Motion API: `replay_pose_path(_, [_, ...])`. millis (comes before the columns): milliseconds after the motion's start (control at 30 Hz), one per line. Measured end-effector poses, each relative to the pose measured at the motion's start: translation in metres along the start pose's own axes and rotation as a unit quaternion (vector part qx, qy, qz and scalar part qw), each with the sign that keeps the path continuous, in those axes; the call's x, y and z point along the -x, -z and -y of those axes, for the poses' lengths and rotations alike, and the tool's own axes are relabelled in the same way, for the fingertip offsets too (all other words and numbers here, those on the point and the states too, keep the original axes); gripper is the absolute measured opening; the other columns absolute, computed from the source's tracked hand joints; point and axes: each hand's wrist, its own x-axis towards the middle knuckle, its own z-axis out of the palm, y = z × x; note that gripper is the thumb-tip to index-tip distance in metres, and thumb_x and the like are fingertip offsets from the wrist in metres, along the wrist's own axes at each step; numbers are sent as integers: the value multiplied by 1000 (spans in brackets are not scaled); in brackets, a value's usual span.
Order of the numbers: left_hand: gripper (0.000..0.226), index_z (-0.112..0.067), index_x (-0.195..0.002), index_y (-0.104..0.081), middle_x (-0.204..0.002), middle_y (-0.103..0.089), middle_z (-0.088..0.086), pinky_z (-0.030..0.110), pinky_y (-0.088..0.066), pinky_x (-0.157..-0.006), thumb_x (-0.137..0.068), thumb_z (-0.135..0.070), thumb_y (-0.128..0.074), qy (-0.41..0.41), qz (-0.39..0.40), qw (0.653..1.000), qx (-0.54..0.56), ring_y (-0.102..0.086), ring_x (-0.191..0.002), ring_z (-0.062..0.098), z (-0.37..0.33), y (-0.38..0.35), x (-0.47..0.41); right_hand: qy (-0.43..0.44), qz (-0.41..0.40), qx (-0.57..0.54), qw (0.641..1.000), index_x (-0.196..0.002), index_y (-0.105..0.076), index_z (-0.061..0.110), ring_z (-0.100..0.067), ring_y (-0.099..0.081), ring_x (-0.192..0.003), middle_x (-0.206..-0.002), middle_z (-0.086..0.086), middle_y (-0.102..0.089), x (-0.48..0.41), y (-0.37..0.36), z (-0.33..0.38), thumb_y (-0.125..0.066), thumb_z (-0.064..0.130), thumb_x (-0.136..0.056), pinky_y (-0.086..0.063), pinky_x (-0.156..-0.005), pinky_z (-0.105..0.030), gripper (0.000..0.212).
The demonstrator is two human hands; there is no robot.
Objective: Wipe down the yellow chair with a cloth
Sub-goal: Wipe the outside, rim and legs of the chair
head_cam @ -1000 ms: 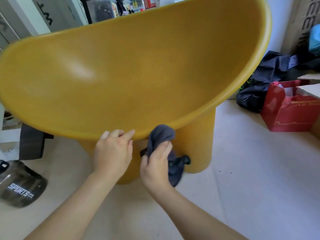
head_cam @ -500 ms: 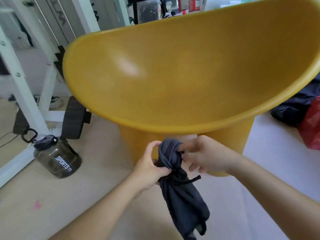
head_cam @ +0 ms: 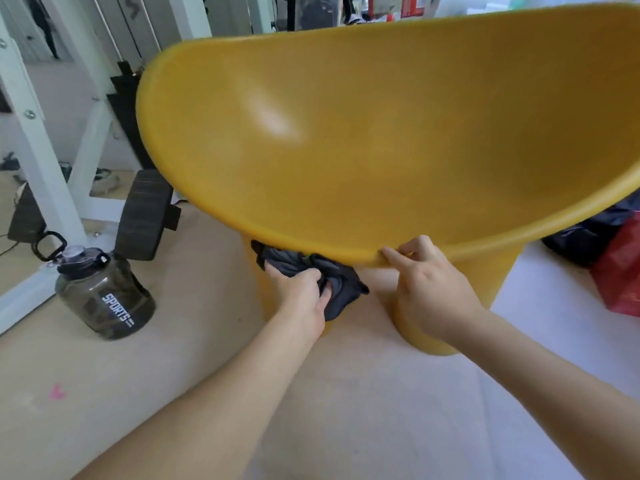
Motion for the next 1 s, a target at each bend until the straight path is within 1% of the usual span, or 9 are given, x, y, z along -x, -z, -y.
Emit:
replay_pose_path(100, [71, -31, -139, -33, -131, -51, 3, 30, -56, -64, -87, 13, -51, 49, 32, 998, 29, -57, -106, 23, 30, -26, 21, 19, 49, 0, 999, -145, -38, 23, -23, -43, -123, -131, -4, -35, 0, 6, -6, -45, 7, -86, -47, -73, -29, 61])
replay_pose_path(200, [45, -20, -119, -52, -111, -66, 11, 36, -60, -67, -86, 10, -56, 70, 129, 986, -81, -68, -95, 23, 52, -40, 56, 33, 79, -44, 995, -146, -39, 20, -23, -41, -127, -133, -5, -35, -5, 15, -12, -42, 1, -80, -48, -91, -36, 69])
replay_pose_path(300, [29, -18, -99, -63, -96, -71, 12, 44, -60, -72, -84, 5, -55, -4, 187, 958, -216, -70, -89, 26, 55, -24, 68, 36, 109, -175, 978, -145, -41, 20, -18, -38, -132, -140, -2, -36, 3, 22, -23, -38, -9, -77, -35, -103, -24, 74])
replay_pose_path(367, [28, -23, -96, -67, -95, -72, 11, 53, -56, -80, -78, -4, -57, -110, 163, 942, -271, -68, -94, 31, 40, -6, 64, 25, 61, -213, 975, -145, -40, 25, -16, -40, -131, -143, 2, -38, 18, 25, -36, -45, -7, -81, -36, -99, -21, 72])
replay_pose_path(467, [31, -30, -102, -68, -98, -72, -3, 41, -53, -89, -84, -6, -61, -248, 117, 902, -333, -66, -93, 14, 12, 13, 54, -27, -77, -85, 993, -144, -42, 25, -30, -38, -128, -139, -8, -41, 34, 29, -57, -56, 3, -79, -44, -96, -41, 70])
replay_pose_path(533, [34, -26, -119, -63, -107, -66, -17, 28, -49, -94, -90, -9, -60, -287, 83, 888, -350, -61, -102, 0, 4, 17, 48, -64, -106, 27, 992, -140, -47, 20, -36, -37, -128, -137, -14, -43, 33, 29, -68, -57, 10, -74, -44, -90, -48, 67])
replay_pose_path(667, [30, -19, -120, -66, -104, -65, -9, 21, -44, -84, -91, -18, -60, -318, 52, 855, -406, -60, -95, 2, 26, -4, 31, -64, -80, 124, 987, -124, -59, 12, -33, -46, -121, -119, -13, -54, 25, 29, -71, -34, 15, -73, -44, -84, -44, 57])
replay_pose_path(833, [26, -15, -116, -69, -102, -63, 5, 12, -36, -69, -92, -16, -57, -348, 32, 831, -432, -55, -88, 13, 47, -41, 29, -50, -29, 157, 986, -129, -50, 18, -26, -41, -117, -119, -4, -45, 19, 45, -70, -35, 15, -81, -43, -84, -37, 50])
replay_pose_path(1000, [29, -18, -118, -68, -86, -57, 1, 13, -34, -62, -92, -16, -58, -364, 169, 752, -522, -56, -82, 17, 52, -54, 46, -15, 0, 181, 983, -132, -42, 20, -24, -39, -118, -121, -2, -41, 21, 50, -67, -43, 14, -86, -39, -81, -33, 47])
